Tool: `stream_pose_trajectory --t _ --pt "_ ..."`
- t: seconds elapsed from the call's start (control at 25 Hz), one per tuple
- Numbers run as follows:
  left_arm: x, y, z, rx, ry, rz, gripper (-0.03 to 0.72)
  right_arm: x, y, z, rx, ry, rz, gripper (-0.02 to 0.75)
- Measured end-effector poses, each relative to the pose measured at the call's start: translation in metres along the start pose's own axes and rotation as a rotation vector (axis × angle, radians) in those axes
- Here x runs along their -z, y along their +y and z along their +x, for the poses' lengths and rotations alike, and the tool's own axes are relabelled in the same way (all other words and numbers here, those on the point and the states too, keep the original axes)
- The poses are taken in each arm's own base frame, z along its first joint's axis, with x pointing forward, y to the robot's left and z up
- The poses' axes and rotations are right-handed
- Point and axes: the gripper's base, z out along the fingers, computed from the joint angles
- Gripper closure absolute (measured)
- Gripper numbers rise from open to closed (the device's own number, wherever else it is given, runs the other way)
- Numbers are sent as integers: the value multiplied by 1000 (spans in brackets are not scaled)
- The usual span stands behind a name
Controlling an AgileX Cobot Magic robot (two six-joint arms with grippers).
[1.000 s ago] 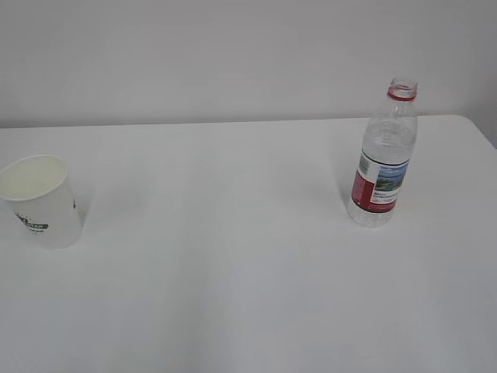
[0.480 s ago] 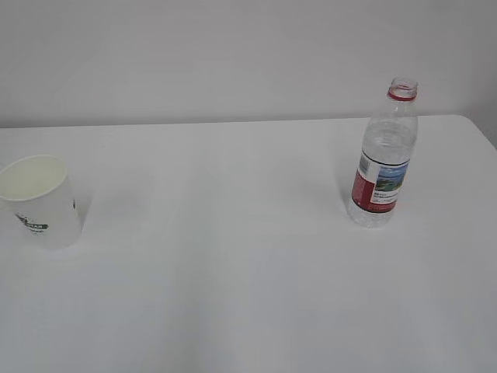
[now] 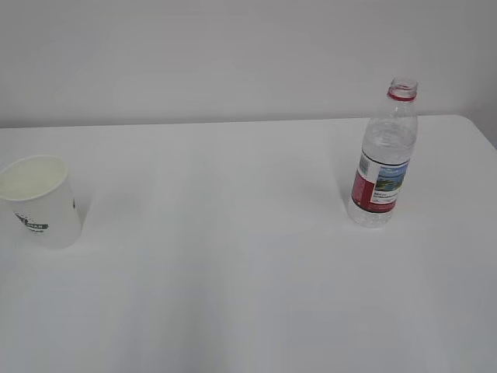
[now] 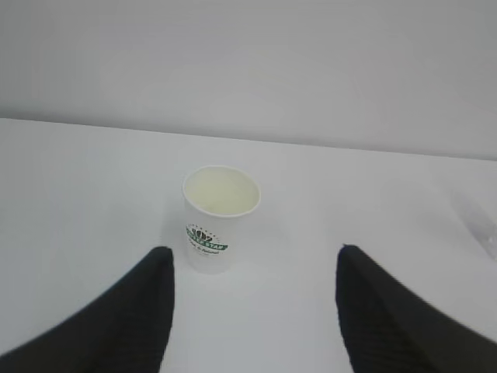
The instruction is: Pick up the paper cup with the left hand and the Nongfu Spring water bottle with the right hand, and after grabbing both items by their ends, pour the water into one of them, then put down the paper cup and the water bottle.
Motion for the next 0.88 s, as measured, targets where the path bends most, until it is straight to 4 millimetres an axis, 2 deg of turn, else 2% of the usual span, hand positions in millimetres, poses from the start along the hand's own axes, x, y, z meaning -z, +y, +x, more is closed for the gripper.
stream_pose_trajectory --t 0.28,0.6,0.88 --pt "-36 1 -13 19 82 -24 228 -13 0 -30 -14 -74 -18 152" --pt "-62 1 -37 29 -67 -19 228 -23 0 -56 -40 -237 -30 153" --pt "-87 4 -39 38 -20 -38 228 -30 -2 -76 -45 -361 -18 152"
